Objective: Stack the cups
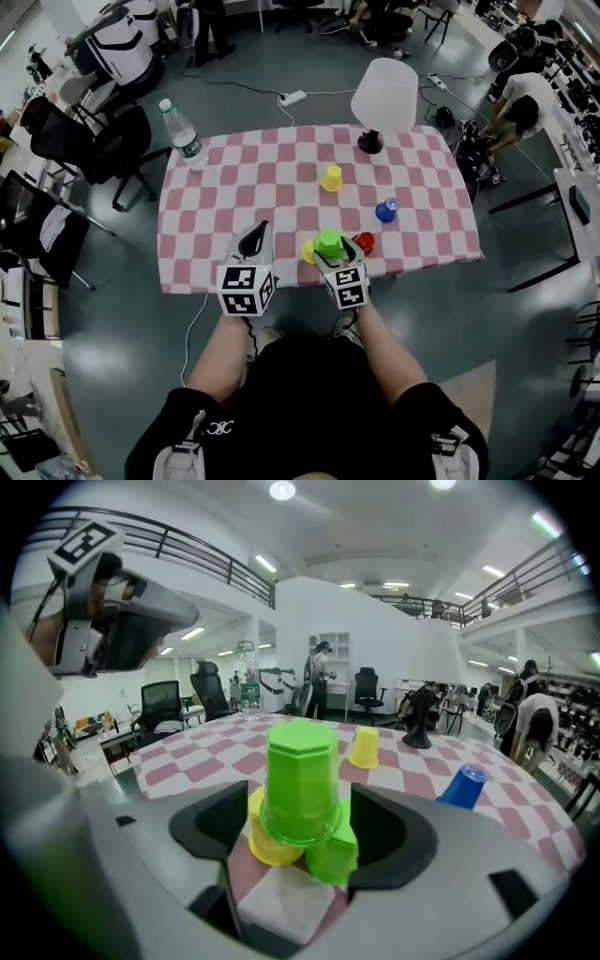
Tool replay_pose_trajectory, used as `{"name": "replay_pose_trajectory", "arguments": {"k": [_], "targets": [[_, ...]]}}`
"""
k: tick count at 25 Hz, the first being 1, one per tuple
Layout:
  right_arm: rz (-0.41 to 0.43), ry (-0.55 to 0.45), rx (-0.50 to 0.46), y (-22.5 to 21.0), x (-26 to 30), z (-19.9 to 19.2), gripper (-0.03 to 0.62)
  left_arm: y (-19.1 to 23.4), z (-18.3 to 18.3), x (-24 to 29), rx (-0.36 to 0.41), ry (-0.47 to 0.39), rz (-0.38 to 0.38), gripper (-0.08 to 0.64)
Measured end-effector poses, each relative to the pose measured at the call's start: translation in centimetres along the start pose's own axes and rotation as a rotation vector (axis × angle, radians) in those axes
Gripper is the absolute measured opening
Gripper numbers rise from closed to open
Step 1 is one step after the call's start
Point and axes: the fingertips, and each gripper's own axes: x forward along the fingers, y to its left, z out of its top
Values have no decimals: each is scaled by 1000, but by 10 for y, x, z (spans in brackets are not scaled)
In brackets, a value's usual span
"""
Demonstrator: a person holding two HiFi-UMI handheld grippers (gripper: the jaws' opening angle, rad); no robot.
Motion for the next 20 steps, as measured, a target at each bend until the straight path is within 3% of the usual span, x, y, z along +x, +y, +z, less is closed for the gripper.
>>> {"name": "replay_pose_trajectory", "arguments": {"k": [3,6,9,11,12,13,14,20], "targets": [[-2,-78,10,-4,-11,17,344,-2,0,2,1,-1,-7,15],[-27,-190,79,-13,-28,45,344,-4,3,4,5,-8,-16,15],[-76,-321,152,-28,-52,79,342,-7,9,6,10,-17,-29,15],[-128,-400,147,-38,-71,104,334,-11,13,7,17,-24,-41,15],[-170,-437,132,-44,-81,117,269,-13,15,7,21,-29,-47,15],[-219,-474,112,-51,-92,130,112,-16,18,8,25,-36,-52,15],[-262,-508,93,-56,-103,143,19,-18,21,9,29,-44,-56,15],[-276,-574,79,-58,-128,190,3,-29,42,5,62,-107,-79,15]]}}
